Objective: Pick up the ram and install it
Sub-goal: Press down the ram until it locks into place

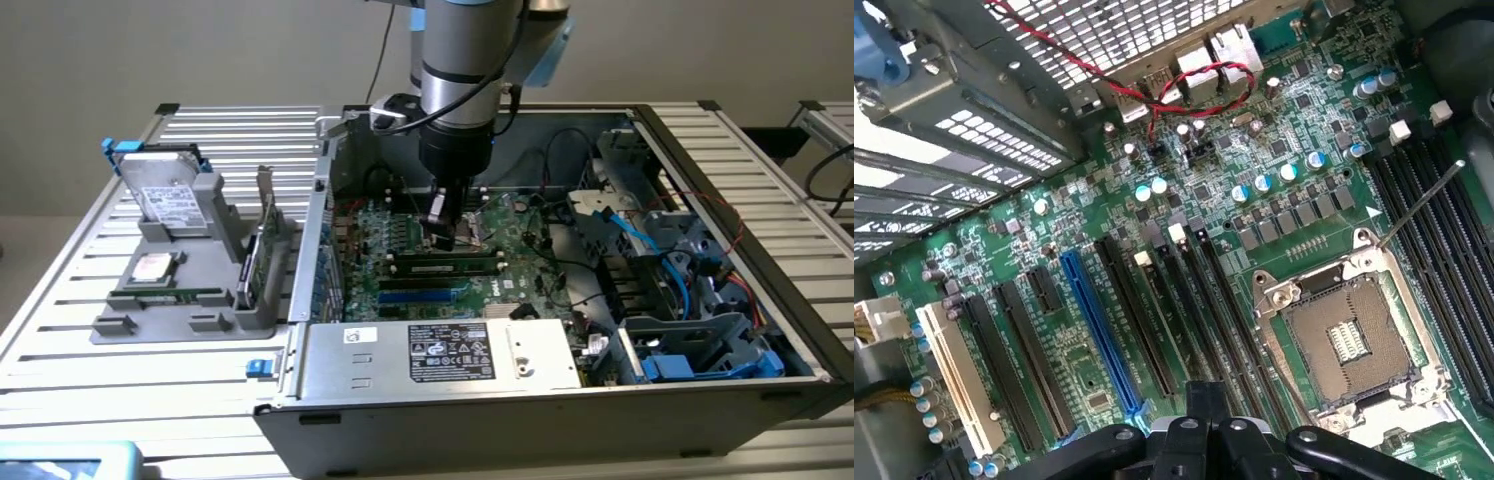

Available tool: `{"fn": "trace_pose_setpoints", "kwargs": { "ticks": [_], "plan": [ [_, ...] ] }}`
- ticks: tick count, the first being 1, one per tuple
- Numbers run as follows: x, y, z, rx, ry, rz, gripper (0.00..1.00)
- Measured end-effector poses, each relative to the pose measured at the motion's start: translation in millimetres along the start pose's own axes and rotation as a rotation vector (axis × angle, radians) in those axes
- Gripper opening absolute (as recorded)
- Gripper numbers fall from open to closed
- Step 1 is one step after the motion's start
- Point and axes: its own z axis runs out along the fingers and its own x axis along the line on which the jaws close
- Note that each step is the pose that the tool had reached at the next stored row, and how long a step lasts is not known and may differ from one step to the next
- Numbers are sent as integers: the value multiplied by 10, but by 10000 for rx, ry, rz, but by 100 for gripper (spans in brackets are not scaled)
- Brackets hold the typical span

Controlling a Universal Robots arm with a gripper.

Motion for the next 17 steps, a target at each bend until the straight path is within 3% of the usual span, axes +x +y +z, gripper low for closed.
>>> {"fn": "trace_pose_setpoints", "kwargs": {
  "ticks": [10,17],
  "plan": [
    [0,0,5,-112,-4,1351,11],
    [0,0,10,-105,-43,2291,11]
  ]
}}
